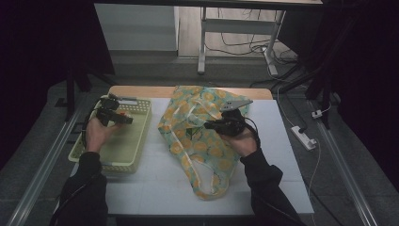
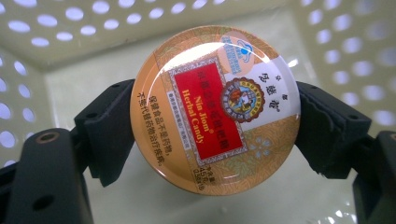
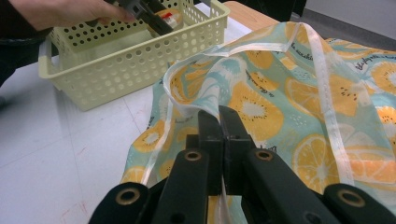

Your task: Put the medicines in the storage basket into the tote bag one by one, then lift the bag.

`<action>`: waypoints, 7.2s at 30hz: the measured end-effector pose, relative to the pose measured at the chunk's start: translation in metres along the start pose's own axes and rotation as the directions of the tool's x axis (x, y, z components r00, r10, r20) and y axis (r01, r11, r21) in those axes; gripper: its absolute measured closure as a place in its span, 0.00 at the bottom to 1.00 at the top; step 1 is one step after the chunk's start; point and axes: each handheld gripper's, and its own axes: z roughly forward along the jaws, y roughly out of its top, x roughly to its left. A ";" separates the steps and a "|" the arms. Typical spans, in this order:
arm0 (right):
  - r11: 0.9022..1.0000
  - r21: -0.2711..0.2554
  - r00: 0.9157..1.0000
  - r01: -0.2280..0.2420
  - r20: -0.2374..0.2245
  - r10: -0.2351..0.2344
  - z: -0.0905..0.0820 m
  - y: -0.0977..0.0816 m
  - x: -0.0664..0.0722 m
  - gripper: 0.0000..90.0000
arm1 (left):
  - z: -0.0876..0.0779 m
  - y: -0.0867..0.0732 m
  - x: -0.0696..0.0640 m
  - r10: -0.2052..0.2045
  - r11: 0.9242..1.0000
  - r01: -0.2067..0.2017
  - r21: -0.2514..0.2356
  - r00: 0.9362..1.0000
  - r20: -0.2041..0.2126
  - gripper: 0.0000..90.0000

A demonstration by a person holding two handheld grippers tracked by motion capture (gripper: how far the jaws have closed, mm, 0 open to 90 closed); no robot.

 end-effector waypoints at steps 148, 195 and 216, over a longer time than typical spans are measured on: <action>1.000 0.000 1.000 0.007 0.023 -0.007 0.000 -0.002 -0.002 0.99 | 0.045 0.011 -0.237 0.466 0.884 -0.424 -0.197 0.829 0.307 0.09; 1.000 0.008 1.000 0.013 0.016 -0.014 -0.001 -0.002 0.000 0.99 | 0.059 -0.026 -0.225 0.482 0.874 -0.472 -0.119 0.807 0.342 0.02; 1.000 0.010 1.000 0.016 0.013 -0.016 0.001 -0.002 0.002 0.99 | 0.058 -0.023 -0.234 0.565 0.817 -0.572 -0.072 0.771 0.294 0.35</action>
